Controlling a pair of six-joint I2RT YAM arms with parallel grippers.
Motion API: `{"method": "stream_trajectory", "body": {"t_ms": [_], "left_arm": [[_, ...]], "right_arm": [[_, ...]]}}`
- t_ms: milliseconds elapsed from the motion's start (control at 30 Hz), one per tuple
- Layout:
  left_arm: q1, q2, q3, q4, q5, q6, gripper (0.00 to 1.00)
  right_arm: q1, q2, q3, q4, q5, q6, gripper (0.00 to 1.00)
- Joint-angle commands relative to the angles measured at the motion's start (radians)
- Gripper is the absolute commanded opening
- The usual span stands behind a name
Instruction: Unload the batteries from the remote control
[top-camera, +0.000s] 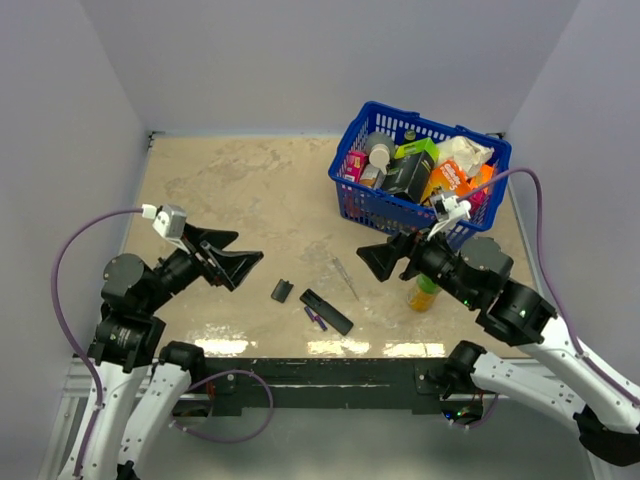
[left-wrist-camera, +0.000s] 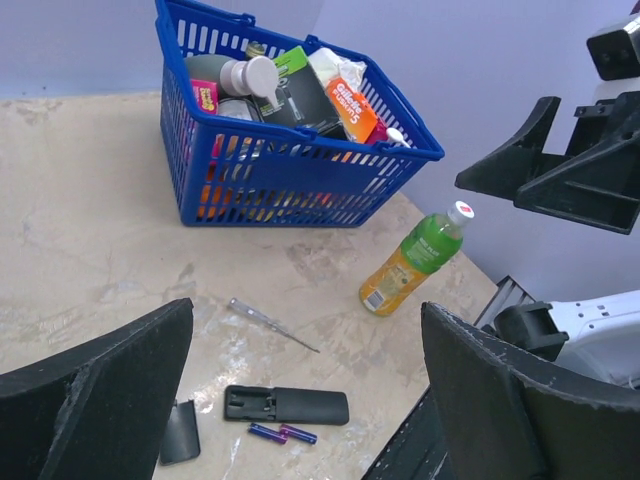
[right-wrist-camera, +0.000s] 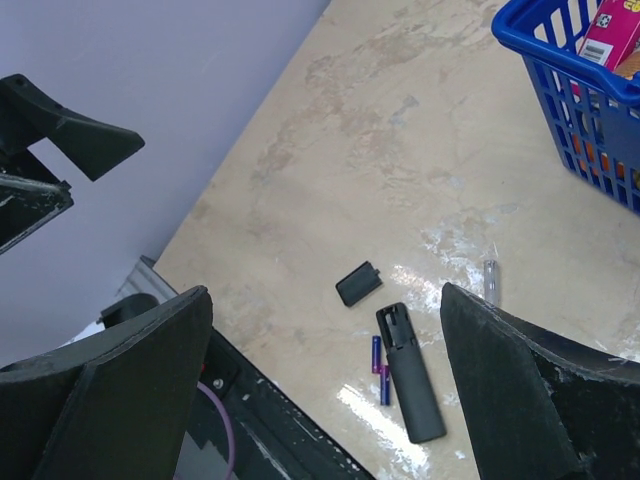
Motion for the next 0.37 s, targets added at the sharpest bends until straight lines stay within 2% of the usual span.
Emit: {"method": "stream_trajectory", "body": {"t_ms": [0, 333], "left_arm": [[-0.002, -0.03, 0.005, 0.051, 0.039, -0.02, 1.0], [-0.002, -0.034, 0.034, 0.01, 0.001, 0.006, 1.0]], "right_arm": [[-0.003, 0.013, 0.001, 0.013, 0.004, 0.03, 0.98], [-0.003, 0.021, -0.008, 0.033, 0.008, 0.015, 0.99]]}}
